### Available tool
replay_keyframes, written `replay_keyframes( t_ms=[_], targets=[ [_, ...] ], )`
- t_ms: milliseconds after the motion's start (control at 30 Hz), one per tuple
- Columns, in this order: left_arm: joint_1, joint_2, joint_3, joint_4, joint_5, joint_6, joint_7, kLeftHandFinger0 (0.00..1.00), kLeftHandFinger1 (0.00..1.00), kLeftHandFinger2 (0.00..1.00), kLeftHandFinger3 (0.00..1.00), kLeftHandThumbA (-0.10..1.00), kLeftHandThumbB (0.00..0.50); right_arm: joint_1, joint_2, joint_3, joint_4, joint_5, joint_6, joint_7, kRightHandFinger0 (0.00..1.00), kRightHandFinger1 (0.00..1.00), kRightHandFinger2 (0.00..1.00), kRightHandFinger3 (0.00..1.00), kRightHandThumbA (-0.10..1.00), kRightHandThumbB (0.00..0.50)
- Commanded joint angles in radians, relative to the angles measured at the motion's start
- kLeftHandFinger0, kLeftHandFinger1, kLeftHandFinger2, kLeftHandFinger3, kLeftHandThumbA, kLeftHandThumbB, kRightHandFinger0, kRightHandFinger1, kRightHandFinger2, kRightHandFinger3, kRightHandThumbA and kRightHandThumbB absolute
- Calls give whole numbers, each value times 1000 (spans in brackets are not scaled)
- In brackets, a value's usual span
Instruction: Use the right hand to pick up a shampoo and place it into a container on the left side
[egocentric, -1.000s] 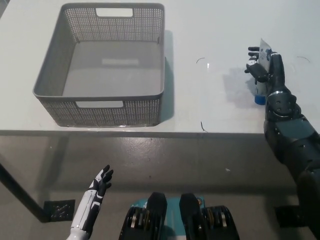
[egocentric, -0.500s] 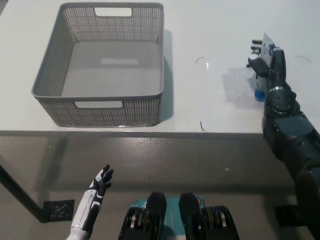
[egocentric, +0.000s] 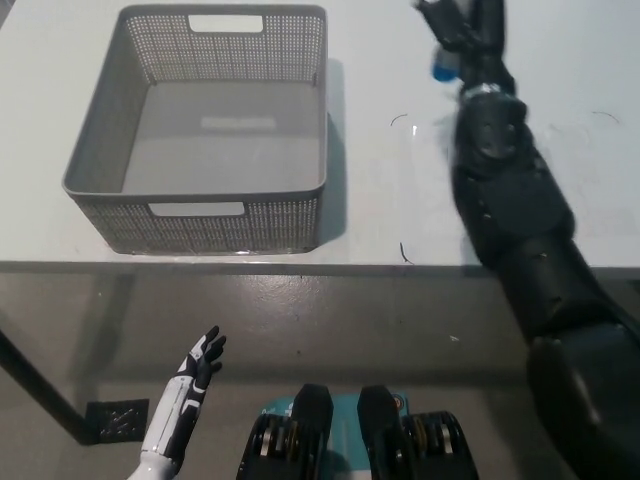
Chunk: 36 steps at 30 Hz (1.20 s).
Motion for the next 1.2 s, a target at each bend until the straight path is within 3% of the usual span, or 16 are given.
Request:
replay_keyframes(
  t_ms=[0,100,133,233,400,500,633,800,967,1067,1133,1167],
  targets=[
    [-15,12,5,-12,-29,-7,-19,1000,1000,1000,1000,1000,247,-119,54,30,-47,-35,17,-16,0,334,723,702,-100,148],
    [-17,12,3,-9,-35,-1,-29,1000,1000,1000,1000,1000,256,-144,100,42,-33,-35,4,-7,0,344,731,682,-100,138],
    [-17,12,3,-9,-36,0,-30,1000,1000,1000,1000,1000,263,-148,105,47,-28,-41,2,-8,52,353,695,668,-100,134],
    [-19,8,1,-11,-33,6,-31,1000,1000,1000,1000,1000,271,-175,161,81,-6,-63,13,-12,0,208,634,718,-100,134],
    [-34,7,-2,5,-33,-3,-37,1000,1000,1000,1000,1000,256,-196,212,91,48,-57,-2,-15,0,208,692,742,-100,147],
    [-38,6,-3,-1,-32,-2,-41,1000,1000,1000,1000,1000,244,-192,239,100,68,-68,-20,-32,0,164,644,700,-100,150],
    [-44,6,0,-14,-36,12,-45,1000,1000,1000,1000,1000,250,-191,268,102,120,-65,-13,-32,0,252,743,740,-100,149],
    [-51,9,-2,-24,-37,28,-52,1000,1000,1000,1000,1000,261,-183,264,120,205,-80,-74,-33,0,295,766,756,-100,141],
    [-60,14,-3,-12,-3,7,-33,1000,1000,1000,1000,1000,259,-170,262,130,286,-87,-85,-49,0,373,819,764,-100,169],
    [-60,10,-1,-11,-9,4,-33,1000,1000,1000,1000,1000,258,-160,257,149,311,-105,-74,-61,2,367,804,767,-100,148],
    [-61,10,-1,-12,-9,1,-34,1000,1000,1000,1000,1000,259,-153,250,175,315,-127,-67,-67,45,410,775,775,7,135],
    [-60,10,-1,-13,-10,2,-35,1000,1000,1000,1000,1000,259,-151,249,178,315,-129,-68,-66,53,398,728,712,59,135]
  ],
)
